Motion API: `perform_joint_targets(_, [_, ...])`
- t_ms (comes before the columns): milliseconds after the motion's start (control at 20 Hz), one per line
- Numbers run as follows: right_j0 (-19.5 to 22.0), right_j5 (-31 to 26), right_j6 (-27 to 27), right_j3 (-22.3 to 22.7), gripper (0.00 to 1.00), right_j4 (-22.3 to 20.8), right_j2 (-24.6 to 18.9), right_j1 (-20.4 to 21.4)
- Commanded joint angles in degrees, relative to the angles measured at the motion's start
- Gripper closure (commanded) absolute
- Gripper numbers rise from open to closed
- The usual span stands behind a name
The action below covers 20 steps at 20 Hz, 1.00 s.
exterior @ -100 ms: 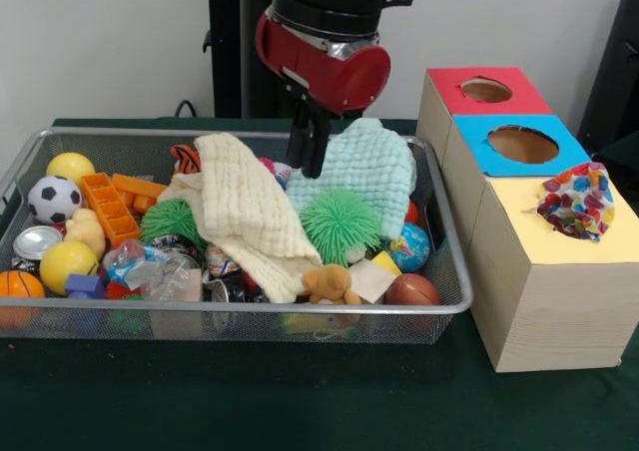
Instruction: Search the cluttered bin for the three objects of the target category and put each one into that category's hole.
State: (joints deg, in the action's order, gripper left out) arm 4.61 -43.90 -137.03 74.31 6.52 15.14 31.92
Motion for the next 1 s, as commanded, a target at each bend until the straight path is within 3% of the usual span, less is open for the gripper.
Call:
perform_joint_targets(50, [0.88, 1.88, 1.74, 8.24, 0.0, -2.44, -6.01, -1.06])
perform_joint_targets(400, [1.98, 5.29, 1.46, 9.48, 0.0, -2.55, -7.15, -1.56])
perform_joint_targets(600, [4.67, 5.92, 2.5, 13.22, 0.0, 0.66, -11.88, -1.85])
perform_joint_targets(1000, [4.81, 7.23, -0.74, 17.7, 0.0, 0.59, -14.16, -2.71])
